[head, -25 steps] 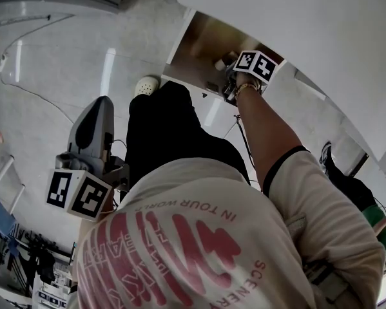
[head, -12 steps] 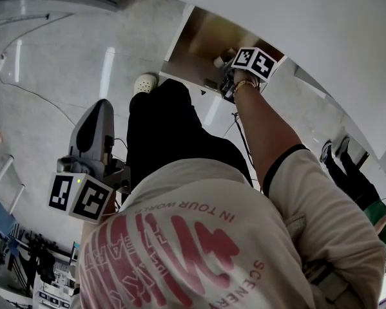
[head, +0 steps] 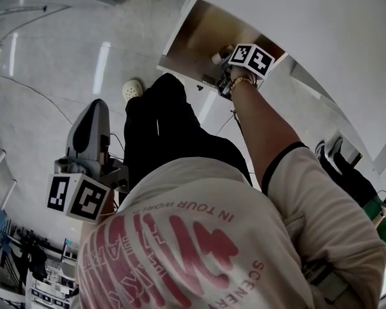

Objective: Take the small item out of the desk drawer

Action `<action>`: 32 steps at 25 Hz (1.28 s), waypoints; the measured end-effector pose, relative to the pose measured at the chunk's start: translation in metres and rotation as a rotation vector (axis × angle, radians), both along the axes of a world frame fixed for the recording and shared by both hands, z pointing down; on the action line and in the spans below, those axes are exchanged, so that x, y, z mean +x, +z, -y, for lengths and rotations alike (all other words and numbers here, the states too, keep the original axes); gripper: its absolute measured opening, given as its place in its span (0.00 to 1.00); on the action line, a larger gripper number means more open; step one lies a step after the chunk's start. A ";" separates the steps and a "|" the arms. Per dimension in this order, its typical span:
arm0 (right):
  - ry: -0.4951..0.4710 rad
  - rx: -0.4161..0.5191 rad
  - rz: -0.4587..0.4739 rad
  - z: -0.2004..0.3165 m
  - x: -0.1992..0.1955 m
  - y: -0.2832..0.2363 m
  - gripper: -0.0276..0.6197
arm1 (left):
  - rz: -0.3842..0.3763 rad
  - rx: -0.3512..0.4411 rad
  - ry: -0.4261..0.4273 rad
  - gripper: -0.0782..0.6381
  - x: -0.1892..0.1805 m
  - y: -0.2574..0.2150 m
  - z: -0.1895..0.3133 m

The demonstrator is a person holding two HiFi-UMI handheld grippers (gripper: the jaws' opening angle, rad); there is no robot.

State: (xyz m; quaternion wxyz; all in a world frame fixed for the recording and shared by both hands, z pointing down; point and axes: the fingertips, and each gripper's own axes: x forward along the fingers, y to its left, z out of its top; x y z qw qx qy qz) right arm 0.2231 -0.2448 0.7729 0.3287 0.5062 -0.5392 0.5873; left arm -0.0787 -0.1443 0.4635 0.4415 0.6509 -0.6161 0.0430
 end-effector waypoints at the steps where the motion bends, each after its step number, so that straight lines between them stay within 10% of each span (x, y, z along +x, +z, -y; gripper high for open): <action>1: -0.002 0.000 -0.001 0.000 0.000 0.000 0.31 | -0.005 0.000 -0.006 0.11 -0.001 0.000 -0.001; 32: -0.142 0.040 -0.132 -0.005 -0.009 -0.019 0.26 | -0.027 0.020 -0.079 0.11 -0.040 -0.010 -0.052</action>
